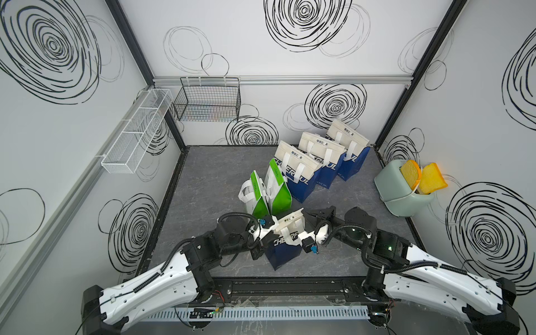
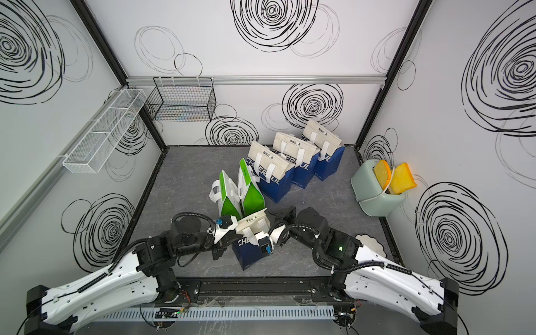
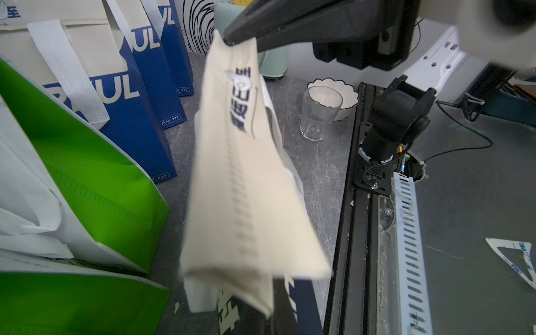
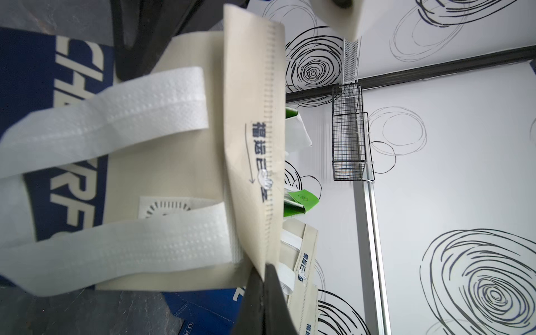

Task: Open the takeout bag
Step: Open the takeout bag at the center of the board.

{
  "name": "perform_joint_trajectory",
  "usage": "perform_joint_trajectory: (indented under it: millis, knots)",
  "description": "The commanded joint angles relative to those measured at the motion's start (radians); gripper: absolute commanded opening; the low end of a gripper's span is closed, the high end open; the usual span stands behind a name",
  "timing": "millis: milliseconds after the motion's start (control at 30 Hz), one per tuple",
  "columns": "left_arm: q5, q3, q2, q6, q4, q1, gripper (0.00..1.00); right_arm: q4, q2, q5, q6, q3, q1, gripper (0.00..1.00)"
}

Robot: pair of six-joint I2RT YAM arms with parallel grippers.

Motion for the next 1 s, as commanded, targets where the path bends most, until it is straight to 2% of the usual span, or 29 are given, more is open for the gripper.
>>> perform_joint_trajectory:
  millis: [0, 233, 500, 967]
  knots:
    - [0.009, 0.01, -0.006, 0.02, 0.034, 0.003, 0.0, -0.062, 0.013, -0.059, 0.069, 0.069, 0.006, 0.0]
    - [0.005, 0.01, 0.001, 0.022, 0.031, 0.004, 0.0, -0.171, 0.043, -0.153, 0.202, 0.158, 0.003, 0.0]
    - [0.003, 0.009, 0.001, 0.021, 0.031, 0.009, 0.0, -0.228, 0.061, -0.205, 0.276, 0.2, -0.011, 0.0]
    - [-0.041, 0.01, 0.01, 0.026, 0.012, 0.01, 0.0, -0.355, 0.146, -0.399, 0.486, 0.371, -0.128, 0.0]
